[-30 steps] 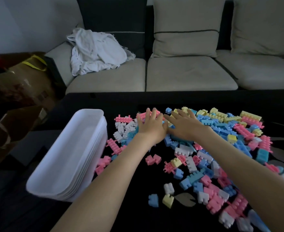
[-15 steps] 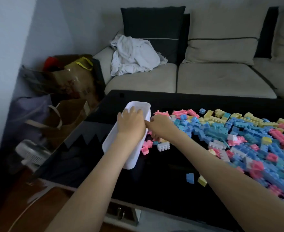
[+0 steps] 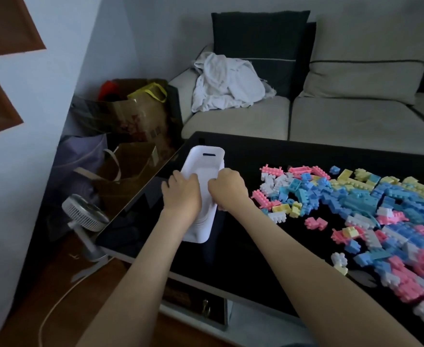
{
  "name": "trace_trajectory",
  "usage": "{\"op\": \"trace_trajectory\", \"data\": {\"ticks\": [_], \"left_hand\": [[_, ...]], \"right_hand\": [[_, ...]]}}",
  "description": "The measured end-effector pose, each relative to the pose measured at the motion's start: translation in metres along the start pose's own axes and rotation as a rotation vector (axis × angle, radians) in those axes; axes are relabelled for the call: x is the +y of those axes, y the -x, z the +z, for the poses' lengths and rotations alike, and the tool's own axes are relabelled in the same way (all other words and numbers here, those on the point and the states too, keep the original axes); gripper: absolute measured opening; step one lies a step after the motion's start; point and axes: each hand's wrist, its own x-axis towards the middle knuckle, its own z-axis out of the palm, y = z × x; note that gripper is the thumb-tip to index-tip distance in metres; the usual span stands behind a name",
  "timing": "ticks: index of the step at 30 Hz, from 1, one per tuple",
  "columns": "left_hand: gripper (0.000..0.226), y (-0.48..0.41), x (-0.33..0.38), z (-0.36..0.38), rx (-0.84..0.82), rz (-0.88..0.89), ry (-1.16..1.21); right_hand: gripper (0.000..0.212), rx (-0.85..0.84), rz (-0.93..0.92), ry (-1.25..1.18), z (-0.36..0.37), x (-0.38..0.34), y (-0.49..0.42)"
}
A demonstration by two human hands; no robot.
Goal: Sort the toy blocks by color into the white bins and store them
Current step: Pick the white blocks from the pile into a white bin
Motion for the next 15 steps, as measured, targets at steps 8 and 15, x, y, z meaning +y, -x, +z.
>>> {"op": "trace_trajectory", "data": {"ticks": [8, 15], "left_hand": [[0.040, 0.026, 0.024, -0.041, 0.161, 0.065, 0.229], [0.050, 0.045, 0.052, -0.066, 0.086, 0.143, 0.365]], "right_hand": [[0.030, 0.165, -0.076, -0.105, -0.040, -0.003, 0.007], [0.019, 0.209, -0.030, -0.120, -0.091, 0.030, 0.013]]}}
